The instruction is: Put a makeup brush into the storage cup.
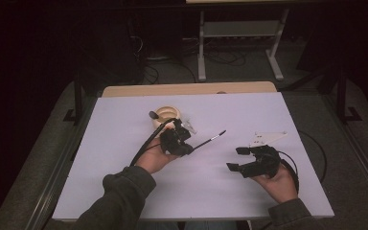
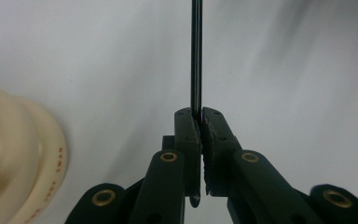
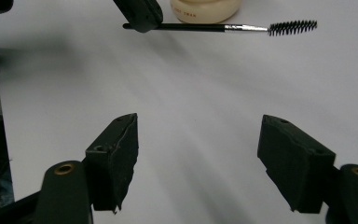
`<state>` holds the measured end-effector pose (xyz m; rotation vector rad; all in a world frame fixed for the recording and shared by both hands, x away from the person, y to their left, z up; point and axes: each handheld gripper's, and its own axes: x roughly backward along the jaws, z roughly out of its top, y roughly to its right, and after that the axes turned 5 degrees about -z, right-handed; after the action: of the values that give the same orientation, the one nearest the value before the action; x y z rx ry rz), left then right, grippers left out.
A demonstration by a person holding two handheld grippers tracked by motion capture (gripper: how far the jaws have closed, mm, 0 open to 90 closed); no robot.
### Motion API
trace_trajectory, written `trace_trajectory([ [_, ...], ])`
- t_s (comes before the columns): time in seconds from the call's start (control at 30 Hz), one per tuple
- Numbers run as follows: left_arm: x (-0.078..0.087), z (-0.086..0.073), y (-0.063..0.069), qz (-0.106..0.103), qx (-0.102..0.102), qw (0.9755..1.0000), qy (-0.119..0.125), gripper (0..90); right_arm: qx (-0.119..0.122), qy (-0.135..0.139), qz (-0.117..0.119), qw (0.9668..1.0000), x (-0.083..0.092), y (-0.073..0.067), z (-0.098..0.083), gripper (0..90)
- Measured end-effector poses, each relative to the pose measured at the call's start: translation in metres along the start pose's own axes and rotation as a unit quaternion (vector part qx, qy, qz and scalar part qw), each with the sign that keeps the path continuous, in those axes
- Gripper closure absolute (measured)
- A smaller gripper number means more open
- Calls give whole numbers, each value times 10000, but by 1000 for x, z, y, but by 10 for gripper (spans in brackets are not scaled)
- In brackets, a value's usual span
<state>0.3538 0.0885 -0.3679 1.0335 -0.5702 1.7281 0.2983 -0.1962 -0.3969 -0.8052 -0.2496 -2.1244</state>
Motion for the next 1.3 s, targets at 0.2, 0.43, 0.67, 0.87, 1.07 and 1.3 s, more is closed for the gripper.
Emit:
trace_trajectory([
  [0.2, 17, -10, 4, -4, -86, 9999, 142, 859, -15, 8, 150, 9999, -5, -3, 10, 281],
  [0.43, 32, -23, 7, 25, -79, 9993, 352, 859, -12, 31, 268, 9996, -8, -7, 22, 282],
  [0.67, 43, -35, 11, 12, -67, 9985, 535, 859, 0, 81, 388, 9992, -13, -12, 35, 285],
  [0.87, 49, -43, 15, 14, -132, 9978, 657, 859, 14, 130, 519, 9986, -16, -15, 42, 298],
  [1.07, 47, -50, 19, -4, -168, 9975, 682, 859, 45, 113, 651, 9978, -21, -18, 45, 319],
  [1.3, 46, -54, 22, -44, -262, 9966, 775, 859, 29, 144, 883, 9960, -29, -22, 48, 351],
])
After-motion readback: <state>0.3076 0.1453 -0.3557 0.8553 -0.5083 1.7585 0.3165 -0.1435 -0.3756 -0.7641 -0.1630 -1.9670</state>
